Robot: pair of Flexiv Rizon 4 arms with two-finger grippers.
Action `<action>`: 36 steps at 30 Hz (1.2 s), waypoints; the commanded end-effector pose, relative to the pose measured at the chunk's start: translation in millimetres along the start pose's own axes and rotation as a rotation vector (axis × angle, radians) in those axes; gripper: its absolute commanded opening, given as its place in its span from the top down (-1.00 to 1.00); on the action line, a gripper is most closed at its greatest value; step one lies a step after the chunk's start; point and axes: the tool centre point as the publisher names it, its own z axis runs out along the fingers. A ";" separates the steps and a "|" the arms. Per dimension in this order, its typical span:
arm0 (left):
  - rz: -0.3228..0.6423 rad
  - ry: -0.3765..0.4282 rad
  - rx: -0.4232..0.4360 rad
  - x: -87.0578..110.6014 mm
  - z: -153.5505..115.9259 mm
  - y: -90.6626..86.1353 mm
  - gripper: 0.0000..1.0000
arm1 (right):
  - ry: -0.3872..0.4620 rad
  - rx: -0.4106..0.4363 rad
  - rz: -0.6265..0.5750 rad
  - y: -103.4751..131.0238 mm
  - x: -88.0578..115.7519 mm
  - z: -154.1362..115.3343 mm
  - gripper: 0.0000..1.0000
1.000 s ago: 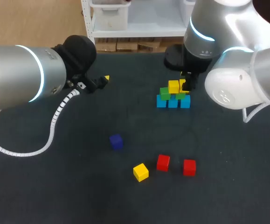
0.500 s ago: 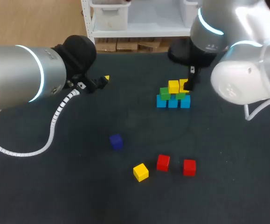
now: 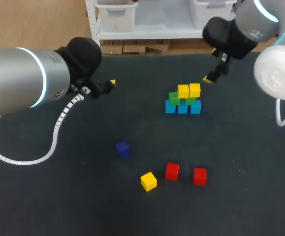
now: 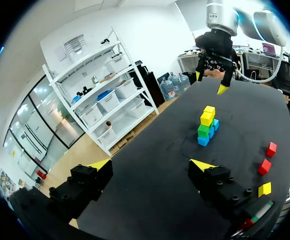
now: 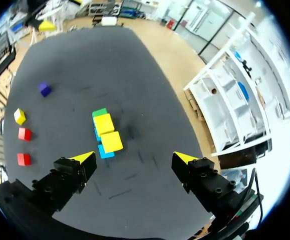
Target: Place the blue cubes, place green cubes on the blue cubes, place the yellow cubes on the green cubes, then place the red cubes on the yellow cubes, and place purple cube on the red cubes.
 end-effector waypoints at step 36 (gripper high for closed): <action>-0.001 -0.002 0.001 0.2 1.0 0.4 -1.00 | -0.404 0.026 0.305 -8.4 35.7 -66.6 -1.00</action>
